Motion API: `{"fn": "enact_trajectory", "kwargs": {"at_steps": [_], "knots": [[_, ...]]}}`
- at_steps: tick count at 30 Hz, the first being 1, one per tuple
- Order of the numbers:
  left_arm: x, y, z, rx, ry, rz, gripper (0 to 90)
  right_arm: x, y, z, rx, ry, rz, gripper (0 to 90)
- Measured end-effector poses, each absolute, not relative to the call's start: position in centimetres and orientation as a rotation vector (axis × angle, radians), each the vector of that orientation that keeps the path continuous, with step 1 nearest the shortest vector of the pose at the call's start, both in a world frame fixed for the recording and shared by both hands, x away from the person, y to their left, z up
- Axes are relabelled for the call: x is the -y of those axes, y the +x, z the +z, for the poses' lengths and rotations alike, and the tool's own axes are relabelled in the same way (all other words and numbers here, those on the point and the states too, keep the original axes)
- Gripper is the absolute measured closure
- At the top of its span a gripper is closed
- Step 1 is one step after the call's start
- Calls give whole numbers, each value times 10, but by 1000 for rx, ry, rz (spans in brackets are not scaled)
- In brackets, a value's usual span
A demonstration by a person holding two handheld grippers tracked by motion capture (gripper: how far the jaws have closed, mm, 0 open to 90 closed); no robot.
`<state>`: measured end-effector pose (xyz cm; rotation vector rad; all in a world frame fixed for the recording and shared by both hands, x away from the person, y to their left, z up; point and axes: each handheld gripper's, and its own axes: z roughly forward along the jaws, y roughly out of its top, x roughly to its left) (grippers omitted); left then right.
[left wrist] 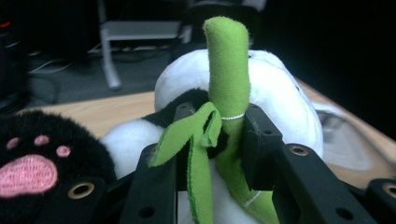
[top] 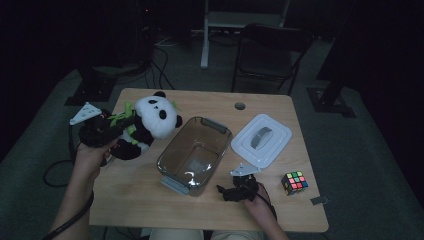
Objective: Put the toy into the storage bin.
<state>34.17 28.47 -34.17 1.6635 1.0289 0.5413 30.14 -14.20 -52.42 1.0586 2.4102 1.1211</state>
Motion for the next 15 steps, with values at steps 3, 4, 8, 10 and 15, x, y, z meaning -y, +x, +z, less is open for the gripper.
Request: {"fn": "enact_trajectory", "kwargs": {"at_steps": [3,4,8,10,15], "knots": [[-277,341,-338,-1005,1668,530,705,144,301,-525,-2408,1064,1117,139],[-270,340,-335,-987,1678,531,704,144,301,-525,-2411,1064,1114,139],[-254,338,-329,-976,1701,526,704,145,302,-525,-2415,1065,1114,139],[-251,338,-327,-974,1703,524,704,144,302,-525,-2415,1064,1114,139],[-236,336,-318,-972,1705,527,703,122,304,-521,-2432,1027,1127,139]]}}
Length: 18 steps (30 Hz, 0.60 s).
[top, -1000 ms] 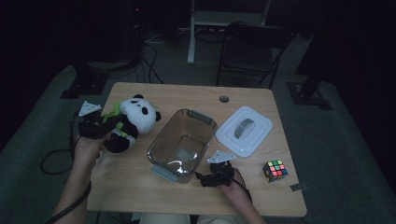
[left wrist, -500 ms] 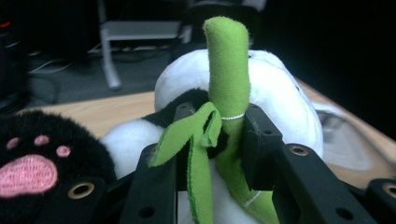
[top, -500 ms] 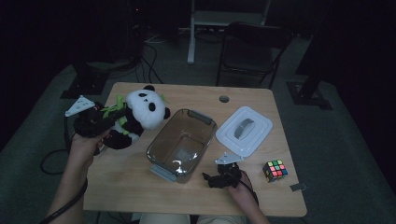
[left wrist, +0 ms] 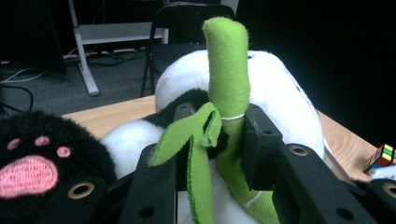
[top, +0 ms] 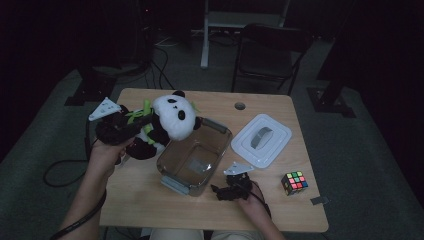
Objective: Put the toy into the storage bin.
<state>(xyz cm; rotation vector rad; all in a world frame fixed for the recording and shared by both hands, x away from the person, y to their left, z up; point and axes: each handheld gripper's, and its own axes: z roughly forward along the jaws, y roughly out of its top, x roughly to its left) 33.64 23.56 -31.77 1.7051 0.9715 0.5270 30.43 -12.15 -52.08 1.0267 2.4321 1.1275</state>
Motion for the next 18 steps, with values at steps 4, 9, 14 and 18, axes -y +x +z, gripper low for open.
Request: {"fn": "enact_trajectory", "kwargs": {"at_steps": [4,9,14,18], "knots": [[-226,338,-312,-954,1706,537,703,92,305,-516,-2450,957,1151,138],[-213,340,-313,-910,1730,513,703,67,305,-514,-2471,893,1136,136],[-204,342,-317,-919,1747,512,702,59,309,-515,-2474,902,1169,135],[-195,346,-325,-950,1767,508,702,52,312,-516,-2472,928,1184,135]]}}
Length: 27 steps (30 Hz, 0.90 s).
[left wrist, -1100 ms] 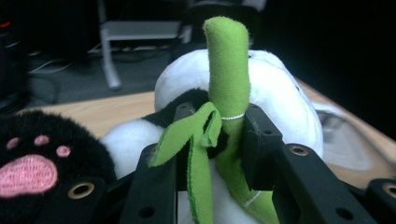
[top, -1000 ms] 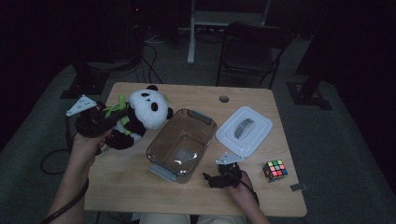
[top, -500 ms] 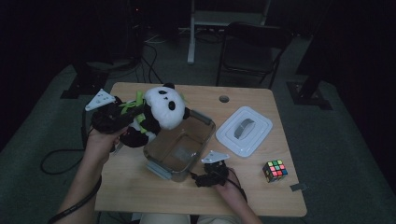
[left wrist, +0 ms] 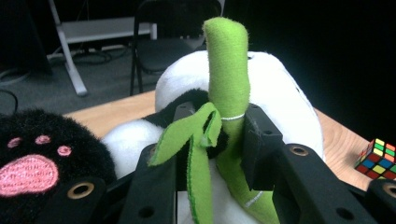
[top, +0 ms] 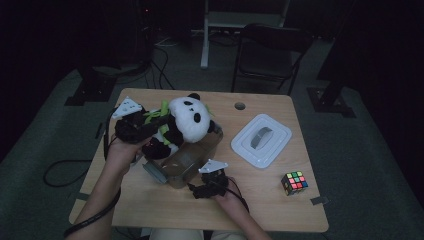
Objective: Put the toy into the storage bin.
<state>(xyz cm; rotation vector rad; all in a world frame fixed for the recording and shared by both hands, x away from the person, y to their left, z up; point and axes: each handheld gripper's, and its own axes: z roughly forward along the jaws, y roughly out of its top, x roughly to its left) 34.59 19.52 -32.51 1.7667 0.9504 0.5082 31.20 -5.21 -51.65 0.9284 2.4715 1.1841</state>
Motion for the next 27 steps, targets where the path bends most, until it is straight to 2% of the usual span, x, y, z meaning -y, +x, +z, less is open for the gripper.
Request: {"fn": "enact_trajectory", "kwargs": {"at_steps": [15,27], "knots": [[-166,349,-347,-929,1875,480,699,73,311,-523,-2437,983,1181,137],[-164,344,-356,-956,1908,486,682,79,313,-523,-2427,1002,1181,138]]}}
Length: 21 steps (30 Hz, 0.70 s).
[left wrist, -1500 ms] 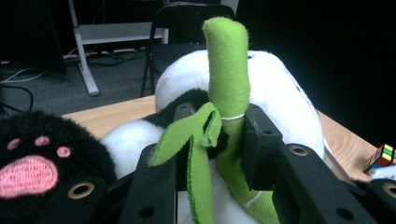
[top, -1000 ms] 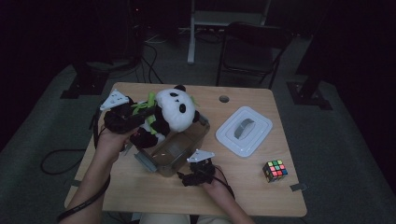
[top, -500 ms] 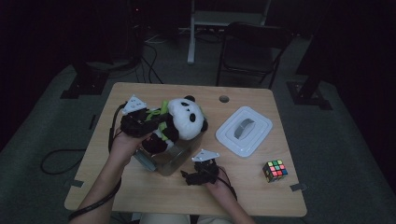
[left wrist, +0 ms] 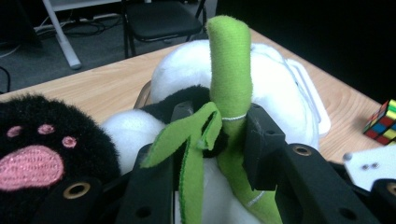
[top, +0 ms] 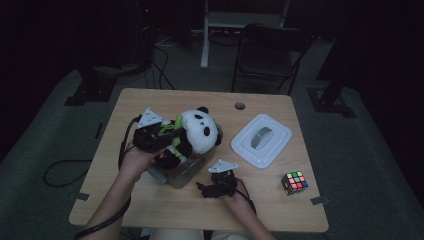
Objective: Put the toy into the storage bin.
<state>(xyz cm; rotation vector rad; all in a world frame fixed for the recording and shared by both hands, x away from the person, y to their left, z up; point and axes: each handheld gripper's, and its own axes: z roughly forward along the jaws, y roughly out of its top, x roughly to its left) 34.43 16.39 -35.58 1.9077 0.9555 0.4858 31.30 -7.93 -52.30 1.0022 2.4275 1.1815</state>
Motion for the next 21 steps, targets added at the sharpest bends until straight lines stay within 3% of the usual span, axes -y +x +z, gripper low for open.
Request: {"fn": "enact_trajectory", "kwargs": {"at_steps": [14,21], "knots": [[-158,345,-374,-958,1971,484,686,81,314,-524,-2431,1014,1193,138],[-163,354,-394,-989,2033,387,648,80,315,-524,-2436,1015,1197,139]]}}
